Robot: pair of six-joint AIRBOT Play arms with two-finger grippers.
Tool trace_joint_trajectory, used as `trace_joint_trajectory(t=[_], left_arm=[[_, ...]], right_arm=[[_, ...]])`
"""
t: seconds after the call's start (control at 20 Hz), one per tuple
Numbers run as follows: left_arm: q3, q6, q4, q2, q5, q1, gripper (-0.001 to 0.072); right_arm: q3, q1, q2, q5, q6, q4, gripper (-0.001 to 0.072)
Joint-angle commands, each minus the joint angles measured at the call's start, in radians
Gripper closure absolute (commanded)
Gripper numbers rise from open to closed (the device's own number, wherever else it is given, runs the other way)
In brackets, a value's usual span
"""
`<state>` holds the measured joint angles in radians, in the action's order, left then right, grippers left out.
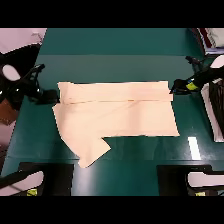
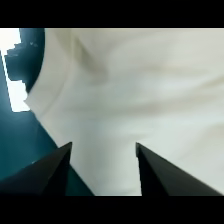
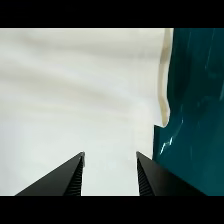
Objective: Fold the shirts.
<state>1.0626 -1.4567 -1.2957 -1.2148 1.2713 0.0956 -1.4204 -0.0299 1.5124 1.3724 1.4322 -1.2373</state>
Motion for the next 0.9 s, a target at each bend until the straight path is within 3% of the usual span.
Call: trace_joint_trajectory(t=[0.0,0.15,0.35,0.65,0.85], left_arm=[[-0.247,-0.069,0.014,0.230,0.065,0.000,0.0218],[-0.480,-0.104,0.135,0.388,0.080,0.000,0.0218],[-0.654,-0.134,0.179,0.435,0.050,0.000,0.0218],[-0.721,-0.132,0.285,0.435,-0.094,-0.003,0.0218],[-0.721,-0.133,0.285,0.435,-0.106,-0.003,0.0220]], right_arm=[[0.001,0.016,-0.093,0.062,-0.002,0.015,0.0322],[0.001,0.003,-0.157,0.054,-0.002,0.015,0.0322],[0.001,-0.030,-0.187,0.042,-0.004,0.015,0.0322],[0.001,-0.050,-0.186,0.045,-0.005,0.016,0.0322],[0.001,-0.050,-0.186,0.051,-0.005,0.016,0.0322]])
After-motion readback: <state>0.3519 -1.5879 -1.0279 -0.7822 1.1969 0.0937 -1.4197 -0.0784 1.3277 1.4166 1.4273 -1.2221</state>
